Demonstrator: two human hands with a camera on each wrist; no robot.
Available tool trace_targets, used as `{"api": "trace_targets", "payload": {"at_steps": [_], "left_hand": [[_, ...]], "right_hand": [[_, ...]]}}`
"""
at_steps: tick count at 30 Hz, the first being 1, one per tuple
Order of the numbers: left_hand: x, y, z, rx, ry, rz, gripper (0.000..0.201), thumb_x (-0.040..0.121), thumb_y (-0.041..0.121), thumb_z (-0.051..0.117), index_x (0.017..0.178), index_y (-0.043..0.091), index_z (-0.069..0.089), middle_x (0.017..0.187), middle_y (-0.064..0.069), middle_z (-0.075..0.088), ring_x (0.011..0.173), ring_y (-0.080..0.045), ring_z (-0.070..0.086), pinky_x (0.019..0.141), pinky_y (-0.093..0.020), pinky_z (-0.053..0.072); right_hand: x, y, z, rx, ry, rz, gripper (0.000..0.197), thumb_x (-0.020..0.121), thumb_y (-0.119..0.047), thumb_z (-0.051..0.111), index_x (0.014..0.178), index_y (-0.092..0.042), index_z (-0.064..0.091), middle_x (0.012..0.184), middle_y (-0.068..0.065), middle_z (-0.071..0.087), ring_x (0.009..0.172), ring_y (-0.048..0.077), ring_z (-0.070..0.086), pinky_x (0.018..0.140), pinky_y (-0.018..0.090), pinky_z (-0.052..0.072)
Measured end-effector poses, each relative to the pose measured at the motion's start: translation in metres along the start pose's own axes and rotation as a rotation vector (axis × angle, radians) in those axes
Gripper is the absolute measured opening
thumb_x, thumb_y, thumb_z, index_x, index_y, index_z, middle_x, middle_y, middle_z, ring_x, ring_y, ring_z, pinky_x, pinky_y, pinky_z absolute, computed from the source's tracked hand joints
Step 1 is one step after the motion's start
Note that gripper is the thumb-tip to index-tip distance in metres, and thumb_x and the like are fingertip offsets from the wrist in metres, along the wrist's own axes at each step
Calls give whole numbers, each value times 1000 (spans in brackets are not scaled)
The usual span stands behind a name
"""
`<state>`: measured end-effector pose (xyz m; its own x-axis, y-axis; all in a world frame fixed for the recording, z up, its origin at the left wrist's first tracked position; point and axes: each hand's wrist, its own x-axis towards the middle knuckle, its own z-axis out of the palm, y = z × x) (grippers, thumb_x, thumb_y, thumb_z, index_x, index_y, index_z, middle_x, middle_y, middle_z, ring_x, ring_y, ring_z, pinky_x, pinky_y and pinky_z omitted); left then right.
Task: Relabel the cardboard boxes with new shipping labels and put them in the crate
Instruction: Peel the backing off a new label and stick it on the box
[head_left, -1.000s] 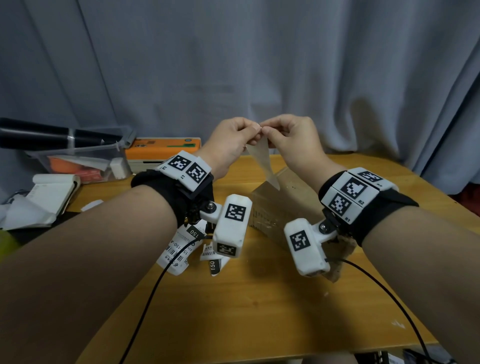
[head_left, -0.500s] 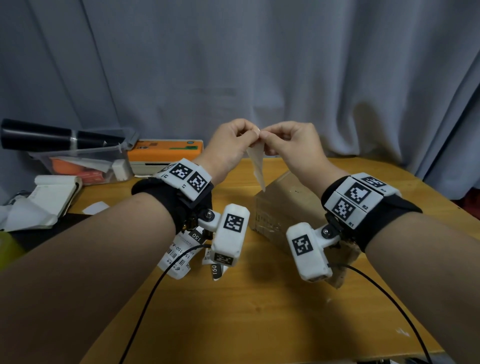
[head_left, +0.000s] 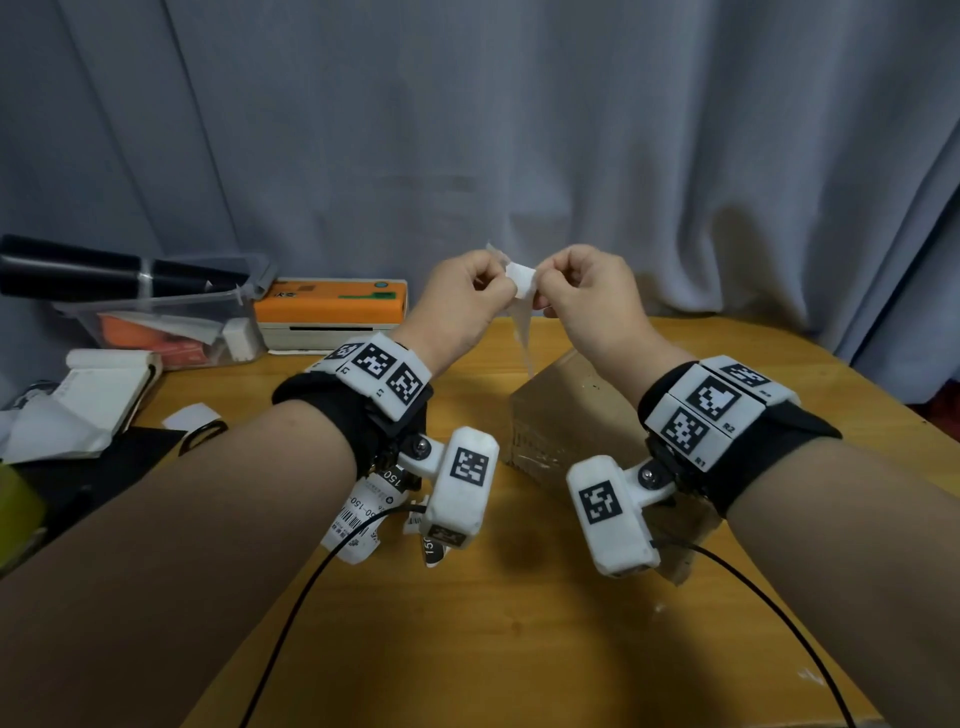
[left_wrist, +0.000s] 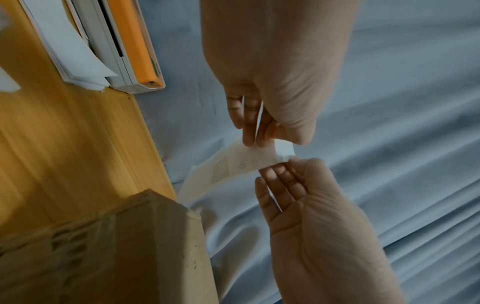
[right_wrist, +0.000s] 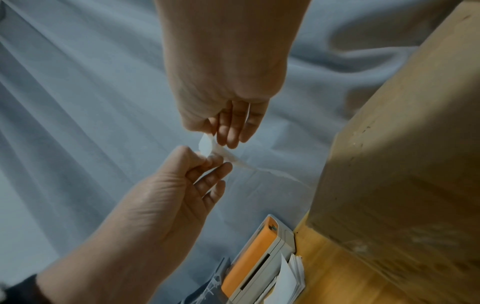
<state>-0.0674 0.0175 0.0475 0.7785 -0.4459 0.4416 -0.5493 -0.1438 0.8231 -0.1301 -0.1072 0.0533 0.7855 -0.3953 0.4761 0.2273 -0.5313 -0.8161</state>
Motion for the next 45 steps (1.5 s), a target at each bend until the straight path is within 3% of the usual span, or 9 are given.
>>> {"api": "trace_targets", "payload": {"at_steps": [7,13,19,23,30,33,35,38,45], "left_hand": [[1,-8,-3,19,20,-42,24,84,6,52,63,15,47,68,-3,54,77,-25,57,67,-31,42],[-1,-17,-6,-6,20,-63,17,87,8,52,70,11,52,75,-3,61,84,-22,67,74,-32,51],[2,-6,-13,-315,-10,-249,22,94,18,43,99,4,60,85,-10,67,75,-16,66,70,-24,52],[5,1,-13,-182,-75,-175,37,96,41,45,99,7,60,84,-3,66,79,-13,64,75,-27,49],[5,5,-7,-169,-102,-133,14,93,21,55,80,15,54,88,-5,62,81,-13,57,77,-24,45],[3,8,-4,-79,-113,-73,11,91,15,55,82,9,52,85,-9,55,76,-12,52,71,-17,45],[1,6,-4,-14,-148,-17,12,91,14,56,83,5,57,85,-12,57,80,-17,53,81,-29,47],[0,6,-3,56,-168,25,20,93,12,53,88,-5,62,90,-18,63,84,-18,56,86,-37,48],[0,7,-7,129,-174,34,23,94,15,51,80,-1,58,77,-7,53,67,-8,46,60,-11,37]], "right_hand": [[1,1,4,29,34,40,16,87,-6,50,85,4,63,72,9,64,68,16,62,72,38,55],[-2,1,5,139,60,118,13,90,-3,48,84,0,60,64,1,57,57,7,55,53,14,49],[-2,-2,-3,221,-44,65,19,91,-2,48,75,-11,54,76,11,60,74,23,61,72,36,57],[-3,-5,-4,208,-83,34,16,92,-3,48,79,-8,54,78,12,61,74,21,62,68,28,57],[-5,-8,-6,411,-96,169,23,91,2,39,92,-11,58,68,3,66,65,16,65,71,34,56],[-4,-7,-8,487,-110,272,24,95,-16,40,103,-9,61,85,12,69,76,24,67,71,37,57],[-6,-5,-9,368,-160,244,32,96,-34,49,99,-7,65,90,14,68,81,23,68,74,37,58],[-10,-2,-8,255,-232,173,29,88,-26,64,94,1,67,89,17,67,82,24,66,80,40,57],[-6,3,-9,299,-223,298,15,86,-14,66,88,0,66,76,8,66,69,15,64,81,35,56]]}}
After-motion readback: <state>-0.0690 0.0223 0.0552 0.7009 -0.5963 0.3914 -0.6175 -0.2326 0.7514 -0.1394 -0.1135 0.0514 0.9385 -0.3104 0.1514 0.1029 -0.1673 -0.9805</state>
